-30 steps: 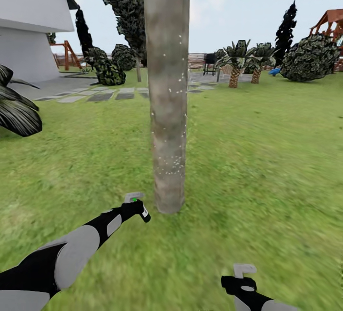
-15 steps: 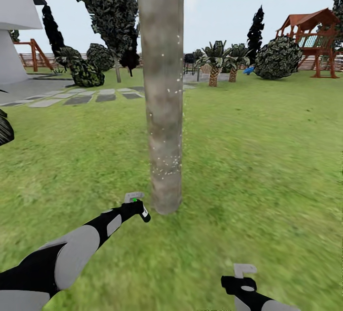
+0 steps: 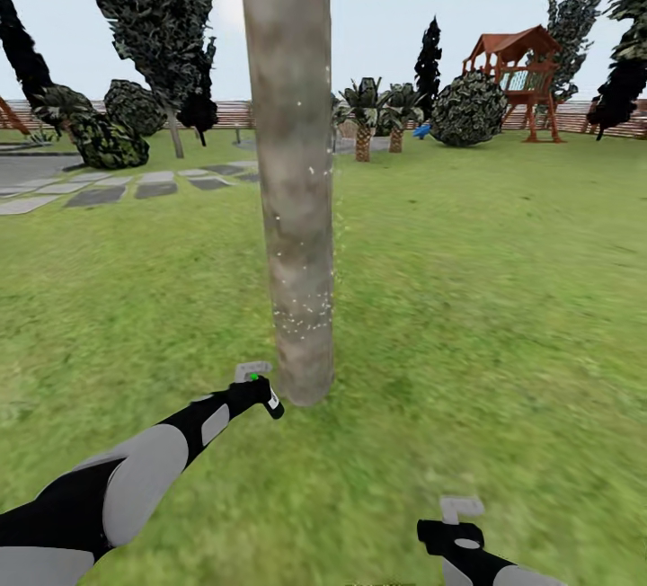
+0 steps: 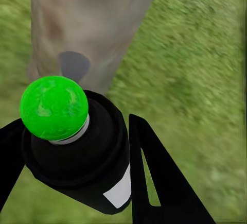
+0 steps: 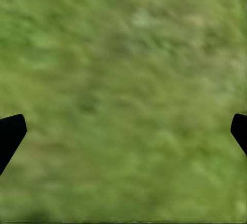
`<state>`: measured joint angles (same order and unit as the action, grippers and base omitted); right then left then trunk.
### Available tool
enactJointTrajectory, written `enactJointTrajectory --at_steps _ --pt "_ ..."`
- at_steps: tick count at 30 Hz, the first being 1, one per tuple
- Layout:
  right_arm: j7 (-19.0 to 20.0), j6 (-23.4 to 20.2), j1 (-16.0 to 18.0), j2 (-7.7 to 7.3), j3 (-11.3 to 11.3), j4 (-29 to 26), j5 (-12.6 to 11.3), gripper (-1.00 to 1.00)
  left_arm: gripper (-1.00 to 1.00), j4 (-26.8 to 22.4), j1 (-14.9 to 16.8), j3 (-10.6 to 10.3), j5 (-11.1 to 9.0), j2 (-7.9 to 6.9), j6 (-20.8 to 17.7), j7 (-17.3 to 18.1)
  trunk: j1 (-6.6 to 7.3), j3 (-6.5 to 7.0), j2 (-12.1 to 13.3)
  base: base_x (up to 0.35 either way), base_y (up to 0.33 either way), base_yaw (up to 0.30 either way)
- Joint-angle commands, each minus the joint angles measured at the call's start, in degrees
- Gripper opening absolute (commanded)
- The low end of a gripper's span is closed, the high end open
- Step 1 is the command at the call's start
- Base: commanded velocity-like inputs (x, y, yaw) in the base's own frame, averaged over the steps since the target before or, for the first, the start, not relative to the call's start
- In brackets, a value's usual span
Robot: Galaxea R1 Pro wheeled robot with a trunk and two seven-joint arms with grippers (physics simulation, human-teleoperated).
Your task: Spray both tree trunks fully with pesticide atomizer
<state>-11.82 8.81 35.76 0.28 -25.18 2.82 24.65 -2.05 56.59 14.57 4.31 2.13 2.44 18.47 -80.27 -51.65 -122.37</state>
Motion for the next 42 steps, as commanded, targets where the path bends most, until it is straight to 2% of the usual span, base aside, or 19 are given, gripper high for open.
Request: enactJointTrajectory --at_steps 1,16,42 --pt "-0.4 0.3 0.1 -0.02 -0.5 0.3 0.6 1.0 -1.0 0.0 0.0 0.5 0.4 -0.02 0.2 0.2 0.01 -0.05 0.0 -0.04 0.35 -0.3" --pt "-0.4 0.3 0.1 -0.02 -0.5 0.3 0.6 1.0 -1.0 0.0 0.0 0.5 0.4 -0.1 0.2 0.2 0.01 -0.05 0.0 -0.128 0.35 -0.258" --pt "-0.4 0.3 0.1 -0.02 -0.5 0.3 0.6 1.0 -1.0 0.0 0.0 0.5 0.4 -0.1 0.2 0.2 0.01 -0.05 0.0 -0.038 0.35 -0.294"
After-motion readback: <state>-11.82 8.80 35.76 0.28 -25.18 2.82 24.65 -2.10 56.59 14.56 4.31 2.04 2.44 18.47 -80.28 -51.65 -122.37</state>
